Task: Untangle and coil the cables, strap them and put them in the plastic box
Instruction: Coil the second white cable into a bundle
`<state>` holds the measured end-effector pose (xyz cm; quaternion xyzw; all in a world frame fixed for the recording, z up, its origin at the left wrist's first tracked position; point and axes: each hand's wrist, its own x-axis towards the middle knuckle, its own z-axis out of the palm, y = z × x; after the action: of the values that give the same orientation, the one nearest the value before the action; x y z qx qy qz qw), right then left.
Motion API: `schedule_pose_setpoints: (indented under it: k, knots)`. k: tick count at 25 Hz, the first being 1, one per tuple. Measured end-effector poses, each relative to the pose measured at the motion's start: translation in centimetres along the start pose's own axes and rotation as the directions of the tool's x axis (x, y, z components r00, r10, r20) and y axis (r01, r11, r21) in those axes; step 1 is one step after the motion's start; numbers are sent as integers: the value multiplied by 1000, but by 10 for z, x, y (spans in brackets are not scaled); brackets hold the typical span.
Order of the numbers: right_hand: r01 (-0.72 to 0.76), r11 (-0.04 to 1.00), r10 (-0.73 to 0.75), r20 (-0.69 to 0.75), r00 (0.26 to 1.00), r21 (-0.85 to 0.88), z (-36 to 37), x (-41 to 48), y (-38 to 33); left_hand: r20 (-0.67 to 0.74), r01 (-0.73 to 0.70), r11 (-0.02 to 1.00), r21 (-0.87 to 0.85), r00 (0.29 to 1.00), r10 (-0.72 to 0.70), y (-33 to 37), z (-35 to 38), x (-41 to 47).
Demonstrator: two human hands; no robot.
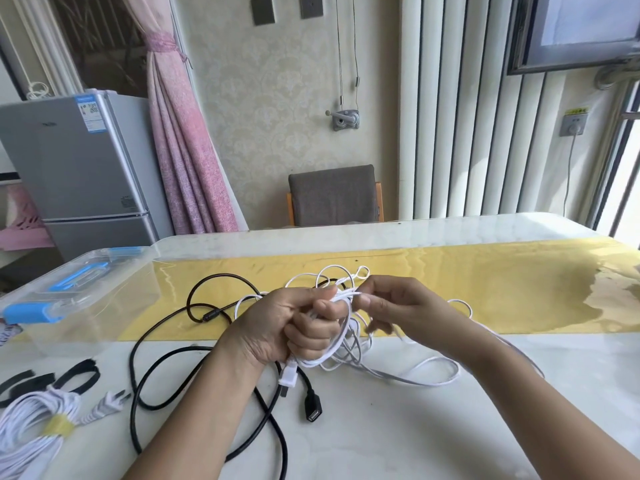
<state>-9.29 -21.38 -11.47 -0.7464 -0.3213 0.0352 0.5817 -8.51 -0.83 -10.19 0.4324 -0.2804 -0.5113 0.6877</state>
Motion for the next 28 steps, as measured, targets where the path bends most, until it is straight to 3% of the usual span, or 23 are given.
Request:
schedule_pose_setpoints:
  k: [4, 7, 11, 13, 14, 15, 17, 20, 22, 23, 25, 28]
  knots:
    - [54, 998, -44, -212, 976, 39, 1, 1, -5, 7, 64, 998, -5, 998, -64, -4, 1, 8]
    - [22, 992, -63, -328, 943, -127, 2, 1, -3, -6, 6, 998, -66, 1000, -6, -5, -2, 13]
    - [41, 842, -199, -239, 951, -537, 8, 3, 14, -78, -220, 912, -347, 976, 206, 0, -14, 10]
    - [56, 758, -206, -158, 966, -649, 11, 4, 28, -186, -365, 823, -435, 931, 315, 1, -12, 11]
    - [40, 721, -183, -134, 974, -691, 14, 5, 33, -299, -466, 783, -413, 881, 366, 1, -9, 14]
    - [20, 685, -149, -113, 982, -728, 18, 5, 35, -461, -574, 763, -298, 786, 411, 1, -6, 16]
    - [38, 640, -134, -63, 989, -768, 27, 4, 35, -699, -644, 760, 88, 504, 508, 3, -1, 19]
    - [171, 637, -209, 45, 977, -752, 37, 3, 27, -726, -460, 701, 544, 161, 669, 0, 0, 23]
    - [229, 609, -230, 107, 967, -759, 40, 3, 23, -620, -144, 615, 775, 13, 784, -3, -5, 20]
    - [242, 596, -236, 121, 964, -766, 41, 2, 22, -534, 27, 535, 845, -18, 845, -4, -9, 17]
    - [257, 548, -292, 106, 951, -796, 41, 1, 20, -363, 300, 338, 892, 30, 931, -4, -17, 10]
    - [270, 436, -415, 74, 907, -859, 36, -1, 14, -327, 511, 153, 846, 269, 906, -7, -20, 7]
